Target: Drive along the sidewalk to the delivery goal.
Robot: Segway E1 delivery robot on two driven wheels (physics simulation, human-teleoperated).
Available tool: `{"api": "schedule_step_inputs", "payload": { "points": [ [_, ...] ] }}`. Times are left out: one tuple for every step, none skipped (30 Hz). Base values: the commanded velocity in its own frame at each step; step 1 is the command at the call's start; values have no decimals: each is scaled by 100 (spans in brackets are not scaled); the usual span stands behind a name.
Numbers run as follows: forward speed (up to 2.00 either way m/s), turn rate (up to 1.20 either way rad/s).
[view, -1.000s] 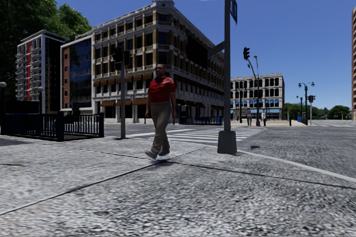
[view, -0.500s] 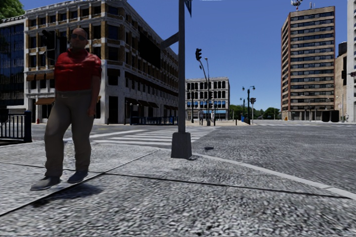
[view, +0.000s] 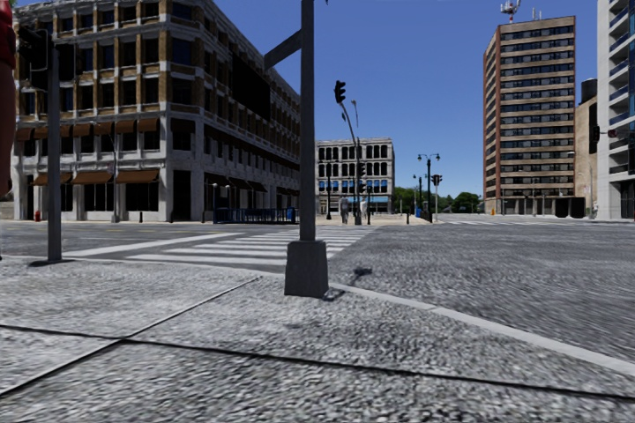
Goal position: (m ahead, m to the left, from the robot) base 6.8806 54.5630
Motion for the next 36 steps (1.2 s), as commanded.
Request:
{"api": "schedule_step_inputs", "payload": {
  "points": [
    [122,0],
    [122,0],
    [122,0],
    [122,0],
    [122,5],
    [122,5],
    [122,12],
    [122,34],
    [122,42],
    [122,42],
    [122,55],
    [122,57],
    [122,56],
    [122,58],
    [122,58],
    [122,70],
    [122,84],
    [122,84],
    [122,84],
    [122,84],
    [122,84],
    [123,84],
    [123,84],
    [124,84],
    [124,84],
    [124,84],
    [124,84],
    [124,84],
    [124,84],
    [124,84],
    [124,84],
    [124,84],
    [124,84],
    [124,84],
    [124,84],
    [124,84]
  ]
}}
